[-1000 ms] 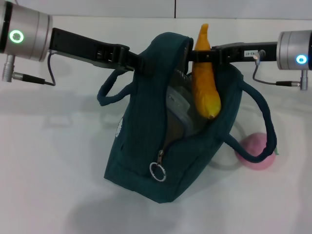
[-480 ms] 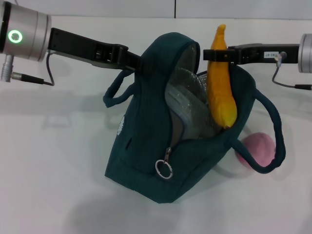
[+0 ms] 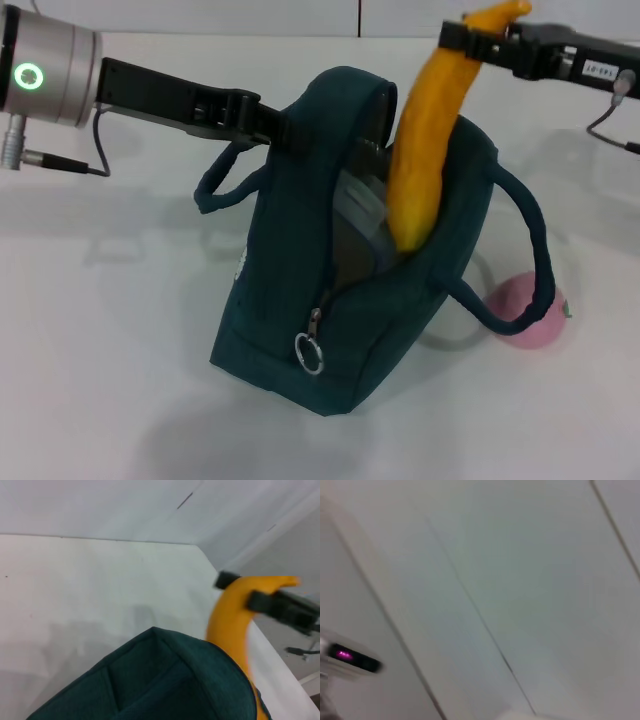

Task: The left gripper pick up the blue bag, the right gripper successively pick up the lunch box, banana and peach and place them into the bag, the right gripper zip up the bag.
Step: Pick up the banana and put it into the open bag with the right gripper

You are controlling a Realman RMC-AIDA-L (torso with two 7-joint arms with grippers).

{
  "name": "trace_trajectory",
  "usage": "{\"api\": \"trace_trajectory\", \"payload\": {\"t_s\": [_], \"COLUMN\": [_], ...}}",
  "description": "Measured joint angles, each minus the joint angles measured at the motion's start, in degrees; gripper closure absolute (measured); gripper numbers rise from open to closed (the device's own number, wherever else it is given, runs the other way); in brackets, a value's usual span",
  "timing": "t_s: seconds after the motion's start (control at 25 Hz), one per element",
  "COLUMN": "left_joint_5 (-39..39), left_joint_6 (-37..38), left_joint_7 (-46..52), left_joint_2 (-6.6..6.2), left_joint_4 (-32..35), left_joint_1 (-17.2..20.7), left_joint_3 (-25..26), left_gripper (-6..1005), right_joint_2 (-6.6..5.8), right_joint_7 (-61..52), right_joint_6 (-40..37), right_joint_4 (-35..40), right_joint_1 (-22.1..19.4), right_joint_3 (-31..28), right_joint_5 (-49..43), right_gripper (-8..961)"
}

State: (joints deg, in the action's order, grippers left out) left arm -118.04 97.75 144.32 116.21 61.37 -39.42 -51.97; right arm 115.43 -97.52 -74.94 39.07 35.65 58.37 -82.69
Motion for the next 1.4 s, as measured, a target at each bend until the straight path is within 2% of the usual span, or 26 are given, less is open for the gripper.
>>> {"api": "trace_trajectory", "payload": {"t_s": [0.24, 0.44, 0.56, 0.88, 1.08, 1.4], "left_joint_5": [0.0, -0.05, -0.08, -0.1, -0.09, -0.08], "left_joint_6": [-0.03, -0.03, -0.03, -0.01, -0.06, -0.08], "left_joint_7": [0.0, -0.01, -0.06, -0.09, 0.02, 0.29], "left_joint_2": [0.02, -0.1, -0.11, -0.11, -0.05, 0.03], "left_joint_4": [-0.03, -0.03, -0.03, -0.03, -0.1, -0.12], "left_joint_1": [0.04, 0.07, 0.05, -0.31, -0.16, -0.01], "left_joint_3": [0.03, 0.72, 0.83, 0.82, 0.82, 0.82], "left_gripper": [860, 857, 856, 852, 849, 844], "right_joint_2": [0.1, -1.35, -1.62, -0.25, -0.26, -0.29], "right_joint_7": [6.98, 5.52, 4.95, 8.35, 11.48, 10.98], "right_joint_6": [-4.5, -6.33, -8.22, -13.81, -14.8, -16.26], "right_joint_4": [-0.37, 1.5, 2.08, 6.31, 8.3, 10.88], "right_joint_1": [-0.07, 0.22, 0.27, 0.42, 0.0, 0.06], "right_joint_3": [1.28, 6.22, 6.83, 6.94, 7.7, 7.44], "right_joint_5": [2.81, 2.53, 1.05, -5.91, -6.76, -13.85], "right_gripper": [472, 474, 474, 475, 476, 477]}}
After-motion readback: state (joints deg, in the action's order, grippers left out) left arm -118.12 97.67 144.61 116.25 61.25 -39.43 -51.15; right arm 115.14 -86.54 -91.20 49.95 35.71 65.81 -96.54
